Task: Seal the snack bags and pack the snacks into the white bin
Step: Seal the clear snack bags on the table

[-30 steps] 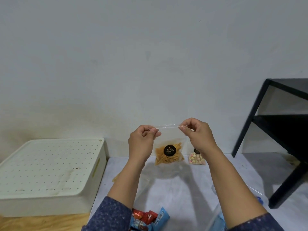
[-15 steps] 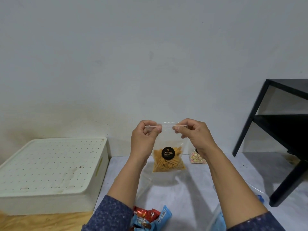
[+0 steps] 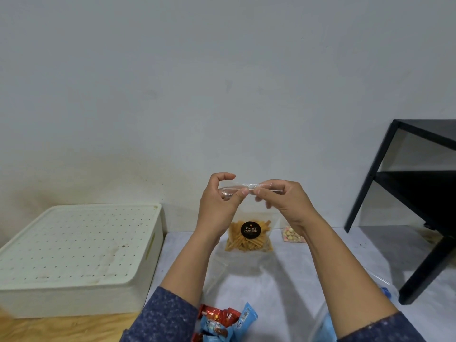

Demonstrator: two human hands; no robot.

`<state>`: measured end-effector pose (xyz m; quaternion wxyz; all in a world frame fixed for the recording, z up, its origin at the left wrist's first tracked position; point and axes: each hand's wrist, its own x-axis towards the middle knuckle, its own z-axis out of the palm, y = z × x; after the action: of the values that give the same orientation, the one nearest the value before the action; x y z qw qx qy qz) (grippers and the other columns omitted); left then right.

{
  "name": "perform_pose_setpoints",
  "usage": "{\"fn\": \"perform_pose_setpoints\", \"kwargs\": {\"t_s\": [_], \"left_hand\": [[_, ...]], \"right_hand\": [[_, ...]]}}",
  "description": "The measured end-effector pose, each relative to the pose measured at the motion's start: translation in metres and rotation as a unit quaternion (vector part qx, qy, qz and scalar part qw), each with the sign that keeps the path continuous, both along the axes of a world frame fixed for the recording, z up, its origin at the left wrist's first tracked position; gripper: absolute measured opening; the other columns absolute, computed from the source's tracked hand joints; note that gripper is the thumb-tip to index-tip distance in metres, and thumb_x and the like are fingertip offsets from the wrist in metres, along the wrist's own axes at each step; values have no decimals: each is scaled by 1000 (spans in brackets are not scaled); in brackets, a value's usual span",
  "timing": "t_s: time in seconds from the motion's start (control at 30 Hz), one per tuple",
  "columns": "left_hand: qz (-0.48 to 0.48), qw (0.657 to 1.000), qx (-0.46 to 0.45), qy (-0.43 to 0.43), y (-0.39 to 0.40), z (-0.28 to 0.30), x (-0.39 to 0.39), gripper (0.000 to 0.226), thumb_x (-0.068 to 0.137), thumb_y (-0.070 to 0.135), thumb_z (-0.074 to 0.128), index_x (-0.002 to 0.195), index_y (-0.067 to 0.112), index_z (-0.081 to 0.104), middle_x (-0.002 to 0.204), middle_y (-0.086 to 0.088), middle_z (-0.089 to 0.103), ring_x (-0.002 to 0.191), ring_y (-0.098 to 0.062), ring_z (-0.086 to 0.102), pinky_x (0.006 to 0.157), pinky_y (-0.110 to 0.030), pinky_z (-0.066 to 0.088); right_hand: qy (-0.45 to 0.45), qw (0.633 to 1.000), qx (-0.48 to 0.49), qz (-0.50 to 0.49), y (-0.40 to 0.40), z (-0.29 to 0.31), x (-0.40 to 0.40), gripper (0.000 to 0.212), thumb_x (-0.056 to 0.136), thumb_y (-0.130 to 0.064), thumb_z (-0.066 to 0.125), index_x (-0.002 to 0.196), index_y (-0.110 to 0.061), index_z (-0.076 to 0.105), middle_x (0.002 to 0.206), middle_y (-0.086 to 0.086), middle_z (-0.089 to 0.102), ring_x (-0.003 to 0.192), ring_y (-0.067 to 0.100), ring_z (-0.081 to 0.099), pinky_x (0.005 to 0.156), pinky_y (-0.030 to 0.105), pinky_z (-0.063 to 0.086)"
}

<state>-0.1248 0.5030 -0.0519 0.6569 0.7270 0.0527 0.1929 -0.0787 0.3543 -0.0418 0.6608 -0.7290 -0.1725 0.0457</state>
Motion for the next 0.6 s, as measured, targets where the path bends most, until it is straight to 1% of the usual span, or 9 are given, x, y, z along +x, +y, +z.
{"fn": "perform_pose_setpoints", "kwargs": {"t_s": [0.07,0.17,0.23,0.3,0.4,0.47,0.53,0.6], "left_hand": [[-5,1000,7,-2,0,0,-1,28,82,26,72,100,35,52,96,4,72,92,-9,65,71,-19,48],[-23,1000,13,-6,0,1,-1,29,84,24,70,103,32,49,98,3,72,93,-9,65,72,-17,45],[-33,999,17,-12,1,2,-2,29,86,22,67,103,30,46,97,2,72,92,-8,64,72,-17,44],[-43,999,17,-17,2,3,-2,28,87,22,65,106,29,45,95,5,71,89,-5,63,73,-16,43],[-53,998,2,-19,3,3,-2,27,89,28,62,111,28,46,93,10,68,90,-2,61,76,-18,43],[-50,999,-13,-16,5,2,-1,23,90,32,60,109,29,47,90,9,68,86,-3,62,82,-24,46],[-50,998,-20,-12,8,0,1,17,91,28,59,104,32,48,88,7,68,85,-6,63,88,-31,48],[-53,998,-23,-7,11,-2,1,19,91,21,59,100,34,49,87,5,69,89,-11,62,92,-35,47]], "right_hand": [[-6,1000,-7,3,2,1,-2,6,82,-13,70,82,-8,73,70,4,67,54,-2,55,60,19,44],[-17,1000,-8,-8,5,1,-2,7,82,-12,70,76,-14,72,63,-5,67,56,-4,57,58,15,44],[-24,1000,3,-14,7,0,-2,5,82,-10,70,77,-11,72,61,-11,67,58,-6,59,57,8,45],[-38,999,7,-22,9,-3,-4,3,81,-11,71,78,-10,72,67,-10,69,67,-4,64,63,9,48],[-66,997,-5,-28,11,-5,-5,2,81,-14,71,81,-11,72,82,-4,73,82,4,67,79,17,52],[-77,997,-15,-22,13,-6,-6,6,82,-13,70,86,-8,72,88,1,73,88,8,68,83,21,52],[-85,996,-27,-17,14,-6,-6,10,83,-12,69,90,-6,72,93,3,73,92,11,67,86,23,53],[-87,996,-31,-16,16,-6,-6,10,83,-12,69,92,-9,72,93,-2,72,94,10,67,86,21,52]]}}
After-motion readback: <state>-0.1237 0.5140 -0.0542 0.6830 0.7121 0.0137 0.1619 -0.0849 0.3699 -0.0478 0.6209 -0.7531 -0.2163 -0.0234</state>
